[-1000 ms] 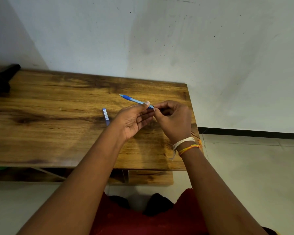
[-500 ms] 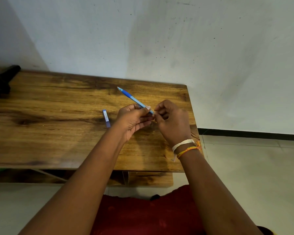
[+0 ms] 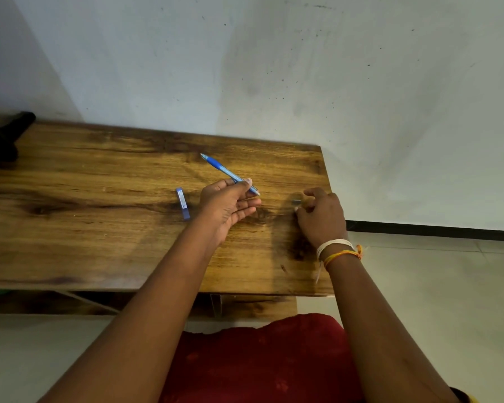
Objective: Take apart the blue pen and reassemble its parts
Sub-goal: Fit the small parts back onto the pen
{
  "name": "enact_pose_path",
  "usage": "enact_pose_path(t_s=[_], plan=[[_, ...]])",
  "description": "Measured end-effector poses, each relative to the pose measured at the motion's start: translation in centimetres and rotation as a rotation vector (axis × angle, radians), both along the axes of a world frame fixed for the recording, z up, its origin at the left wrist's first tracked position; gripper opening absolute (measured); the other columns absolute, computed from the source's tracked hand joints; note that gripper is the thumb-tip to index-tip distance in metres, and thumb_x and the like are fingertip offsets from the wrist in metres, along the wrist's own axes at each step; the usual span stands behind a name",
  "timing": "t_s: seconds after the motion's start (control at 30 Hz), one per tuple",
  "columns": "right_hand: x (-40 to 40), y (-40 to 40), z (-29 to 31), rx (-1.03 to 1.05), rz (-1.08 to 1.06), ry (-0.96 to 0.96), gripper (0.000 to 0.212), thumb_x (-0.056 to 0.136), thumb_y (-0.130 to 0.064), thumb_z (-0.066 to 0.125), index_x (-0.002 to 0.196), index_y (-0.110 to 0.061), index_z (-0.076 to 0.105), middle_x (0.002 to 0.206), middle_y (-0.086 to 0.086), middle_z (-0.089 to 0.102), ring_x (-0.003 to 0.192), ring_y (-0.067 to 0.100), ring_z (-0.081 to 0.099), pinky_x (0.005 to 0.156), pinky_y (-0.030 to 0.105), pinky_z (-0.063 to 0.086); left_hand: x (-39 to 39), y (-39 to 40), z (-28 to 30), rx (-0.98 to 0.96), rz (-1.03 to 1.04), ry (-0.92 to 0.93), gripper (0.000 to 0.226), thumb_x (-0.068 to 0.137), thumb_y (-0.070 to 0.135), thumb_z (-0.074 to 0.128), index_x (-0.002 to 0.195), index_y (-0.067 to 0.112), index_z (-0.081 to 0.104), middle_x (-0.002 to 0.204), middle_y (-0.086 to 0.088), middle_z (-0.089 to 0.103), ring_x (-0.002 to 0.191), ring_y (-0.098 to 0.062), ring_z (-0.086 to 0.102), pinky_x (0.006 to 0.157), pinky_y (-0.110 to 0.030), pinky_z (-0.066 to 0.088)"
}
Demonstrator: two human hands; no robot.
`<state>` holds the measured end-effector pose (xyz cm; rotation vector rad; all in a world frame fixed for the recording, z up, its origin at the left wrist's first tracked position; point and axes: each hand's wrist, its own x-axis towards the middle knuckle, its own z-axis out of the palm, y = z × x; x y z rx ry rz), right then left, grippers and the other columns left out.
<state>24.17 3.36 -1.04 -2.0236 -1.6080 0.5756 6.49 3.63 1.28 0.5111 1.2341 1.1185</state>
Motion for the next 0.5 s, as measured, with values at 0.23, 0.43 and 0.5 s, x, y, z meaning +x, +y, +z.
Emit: enact_pose_path(t_s=[0.23, 0.43, 0.5], plan=[[-0.6, 0.1, -0.5, 0.086, -0.045, -0.04, 0.017, 0.088, -0.025, 0.067, 0.1, -0.014, 0.072, 0.108, 0.009, 0.064, 0.096, 0.024, 0.061, 0.08, 0.028, 0.047, -0.3, 0.0, 0.0, -0.01, 0.022, -0.019, 0.005, 0.089, 0.014, 0.064, 0.089, 0.009, 0.063, 0.078, -0.009, 0.071, 0.072, -0.02, 0.071, 0.073, -0.032, 0.057], [-1.4, 0.2, 0.2, 0.151, -0.039, 0.136, 0.011, 0.087, -0.022, 0.067, 0.093, -0.013, 0.071, 0.095, 0.005, 0.069, 0.087, 0.016, 0.062, 0.076, 0.023, 0.048, -0.8, 0.1, -0.1, -0.032, 0.033, -0.087, 0.006, 0.088, 0.014, 0.064, 0.089, 0.008, 0.063, 0.075, -0.009, 0.072, 0.07, -0.019, 0.072, 0.067, -0.028, 0.06], [-2.3, 0.0, 0.9, 0.183, 0.01, 0.234, 0.01, 0.085, -0.023, 0.07, 0.09, -0.014, 0.071, 0.083, -0.003, 0.069, 0.074, 0.005, 0.06, 0.063, 0.009, 0.044, -0.8, 0.1, -0.1, -0.04, 0.036, -0.118, 0.007, 0.088, 0.013, 0.065, 0.091, 0.007, 0.064, 0.072, -0.007, 0.074, 0.068, -0.019, 0.073, 0.063, -0.027, 0.06]])
